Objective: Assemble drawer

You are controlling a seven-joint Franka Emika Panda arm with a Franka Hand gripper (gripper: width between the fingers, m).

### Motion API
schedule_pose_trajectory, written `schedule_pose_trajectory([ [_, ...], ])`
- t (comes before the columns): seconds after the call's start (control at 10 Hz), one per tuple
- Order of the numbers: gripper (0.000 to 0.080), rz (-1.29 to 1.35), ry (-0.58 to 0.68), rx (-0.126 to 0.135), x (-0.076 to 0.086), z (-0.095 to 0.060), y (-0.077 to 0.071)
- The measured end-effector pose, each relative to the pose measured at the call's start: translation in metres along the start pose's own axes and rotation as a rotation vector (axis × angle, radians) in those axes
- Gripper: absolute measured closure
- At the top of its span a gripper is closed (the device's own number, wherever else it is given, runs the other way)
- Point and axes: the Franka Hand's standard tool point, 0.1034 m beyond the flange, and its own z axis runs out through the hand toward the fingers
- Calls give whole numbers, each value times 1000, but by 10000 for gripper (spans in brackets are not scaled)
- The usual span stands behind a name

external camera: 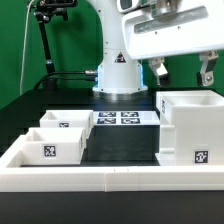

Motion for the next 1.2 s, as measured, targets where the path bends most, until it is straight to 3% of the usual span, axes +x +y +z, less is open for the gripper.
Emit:
schedule_pose_trajectory([
  [0.2, 150, -235, -39, -30, 13, -5, 28],
  [0.3, 150, -312, -41, -31, 24, -7, 42],
  [0.5, 150, -290, -23, -6, 49, -15, 67],
  [0.9, 150, -295, -25, -7, 46, -14, 64],
  [1.0, 150, -328, -23, -19, 47, -11, 66],
  [1.1, 150, -437, -9, -86, 46, -2, 76],
  [1.2, 150, -475, 8, -109, 45, 5, 83],
])
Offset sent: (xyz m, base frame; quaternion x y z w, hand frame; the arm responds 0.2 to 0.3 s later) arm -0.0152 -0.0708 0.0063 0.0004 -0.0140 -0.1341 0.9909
